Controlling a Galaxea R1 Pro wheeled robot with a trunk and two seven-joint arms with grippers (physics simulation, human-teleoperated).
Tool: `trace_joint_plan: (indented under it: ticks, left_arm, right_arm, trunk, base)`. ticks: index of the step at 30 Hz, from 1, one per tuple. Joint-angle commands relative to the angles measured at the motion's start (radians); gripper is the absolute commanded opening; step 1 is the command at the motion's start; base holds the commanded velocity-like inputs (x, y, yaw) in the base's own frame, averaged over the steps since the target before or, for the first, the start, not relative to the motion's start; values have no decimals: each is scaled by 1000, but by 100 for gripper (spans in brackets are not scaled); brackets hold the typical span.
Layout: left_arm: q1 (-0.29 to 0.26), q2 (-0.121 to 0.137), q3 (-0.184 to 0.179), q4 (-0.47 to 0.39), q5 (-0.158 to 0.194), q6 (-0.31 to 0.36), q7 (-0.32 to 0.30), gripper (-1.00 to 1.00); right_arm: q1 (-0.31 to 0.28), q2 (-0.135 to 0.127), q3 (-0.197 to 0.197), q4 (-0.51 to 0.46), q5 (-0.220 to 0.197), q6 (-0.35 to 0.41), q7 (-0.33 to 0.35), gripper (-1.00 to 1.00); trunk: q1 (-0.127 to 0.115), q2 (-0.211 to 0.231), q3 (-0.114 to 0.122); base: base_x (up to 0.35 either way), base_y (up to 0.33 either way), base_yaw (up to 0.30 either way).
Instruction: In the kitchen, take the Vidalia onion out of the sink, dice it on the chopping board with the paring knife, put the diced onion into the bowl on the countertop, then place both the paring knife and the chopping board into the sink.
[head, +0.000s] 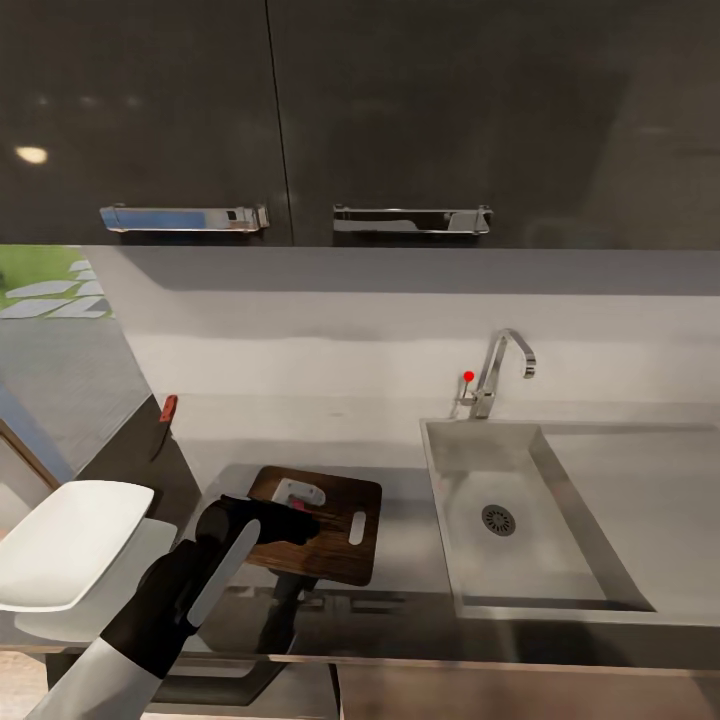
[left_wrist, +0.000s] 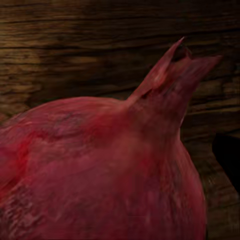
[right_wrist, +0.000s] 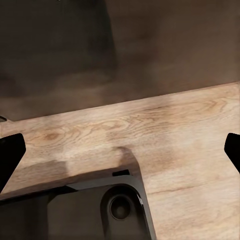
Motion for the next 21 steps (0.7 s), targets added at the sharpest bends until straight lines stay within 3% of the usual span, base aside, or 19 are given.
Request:
trace_joint_plan:
  ticks: [1, 21]
  left_arm:
    - [-1, 1, -2, 2, 7, 3, 7, 100]
    - [-1, 0, 6, -14, 7, 3, 9, 100]
  right_arm:
    - [0, 0, 4, -2, -5, -1, -3, 100]
    - [0, 0, 4, -2, -5, -1, -3, 100]
  trunk:
    - [1, -2, -2]
    - [1, -2, -2]
  base:
    - [0, 0, 0]
    - [0, 0, 0]
